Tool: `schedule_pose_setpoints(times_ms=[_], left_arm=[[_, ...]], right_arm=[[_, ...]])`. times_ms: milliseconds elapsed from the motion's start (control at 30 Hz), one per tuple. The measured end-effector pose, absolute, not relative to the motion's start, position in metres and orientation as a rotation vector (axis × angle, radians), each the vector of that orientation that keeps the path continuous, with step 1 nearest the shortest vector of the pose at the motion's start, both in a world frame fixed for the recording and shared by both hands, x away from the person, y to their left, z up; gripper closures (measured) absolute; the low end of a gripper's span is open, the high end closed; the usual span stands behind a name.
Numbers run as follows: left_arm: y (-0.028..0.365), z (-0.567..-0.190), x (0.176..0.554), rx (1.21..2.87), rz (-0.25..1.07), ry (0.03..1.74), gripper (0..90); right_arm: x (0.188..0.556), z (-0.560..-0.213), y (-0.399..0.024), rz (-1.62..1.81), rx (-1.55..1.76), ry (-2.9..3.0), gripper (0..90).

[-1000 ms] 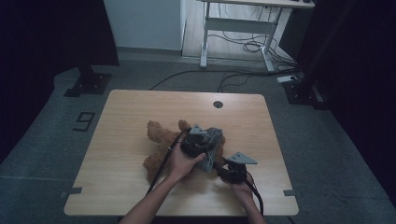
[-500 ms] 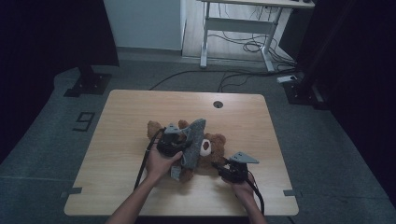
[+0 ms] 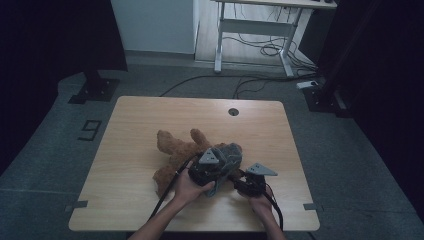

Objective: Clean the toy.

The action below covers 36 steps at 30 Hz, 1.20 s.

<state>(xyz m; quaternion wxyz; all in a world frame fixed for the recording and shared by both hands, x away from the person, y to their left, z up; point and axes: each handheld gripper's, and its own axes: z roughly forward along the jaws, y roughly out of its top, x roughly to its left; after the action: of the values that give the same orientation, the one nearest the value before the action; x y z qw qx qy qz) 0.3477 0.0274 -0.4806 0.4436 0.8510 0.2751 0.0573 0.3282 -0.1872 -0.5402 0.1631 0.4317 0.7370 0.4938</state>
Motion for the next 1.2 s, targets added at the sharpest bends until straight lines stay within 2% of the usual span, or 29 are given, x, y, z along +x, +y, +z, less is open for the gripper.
schedule_pose_setpoints(times_ms=[67, 267, 400, 467, 567, 667, 767, 933, 1033, 1100, 1133, 1200], left_arm=[[0.035, -0.485, 0.353, 2.072, 0.094, 0.722, 85.6], [0.064, -0.469, 0.358, 2.074, 0.184, 0.758, 85.7], [0.096, -0.453, 0.367, 2.020, 0.225, 0.840, 85.6], [0.102, -0.441, 0.367, 1.981, 0.246, 0.825, 85.5], [0.094, -0.424, 0.372, 1.952, 0.253, 0.791, 85.4], [0.070, -0.411, 0.383, 1.953, 0.239, 0.754, 85.4], [0.034, -0.405, 0.398, 1.937, 0.151, 0.748, 85.3], [-0.013, -0.423, 0.418, 2.092, 0.211, 0.796, 85.1], [-0.014, -0.450, 0.431, 2.139, 0.162, 0.883, 85.1], [-0.004, -0.457, 0.435, 2.080, 0.098, 0.920, 85.1], [0.001, -0.458, 0.436, 2.066, 0.093, 0.935, 85.2], [0.010, -0.454, 0.434, 2.082, 0.162, 0.953, 85.1]], right_arm=[[0.329, -0.541, -0.188, 1.414, 1.234, 2.102, 58.4], [0.329, -0.540, -0.188, 1.429, 1.241, 2.089, 58.5], [0.329, -0.540, -0.188, 1.425, 1.233, 2.095, 58.8], [0.329, -0.540, -0.188, 1.422, 1.232, 2.099, 58.9], [0.329, -0.540, -0.188, 1.422, 1.234, 2.099, 58.9], [0.328, -0.539, -0.187, 1.404, 1.228, 2.098, 58.9], [0.327, -0.539, -0.186, 1.398, 1.222, 2.099, 58.9], [0.327, -0.540, -0.187, 1.405, 1.220, 2.096, 58.8], [0.327, -0.540, -0.188, 1.405, 1.235, 2.094, 58.9], [0.327, -0.541, -0.187, 1.401, 1.246, 2.087, 58.8], [0.327, -0.541, -0.187, 1.400, 1.247, 2.087, 58.8], [0.327, -0.540, -0.186, 1.394, 1.246, 2.086, 59.1]])
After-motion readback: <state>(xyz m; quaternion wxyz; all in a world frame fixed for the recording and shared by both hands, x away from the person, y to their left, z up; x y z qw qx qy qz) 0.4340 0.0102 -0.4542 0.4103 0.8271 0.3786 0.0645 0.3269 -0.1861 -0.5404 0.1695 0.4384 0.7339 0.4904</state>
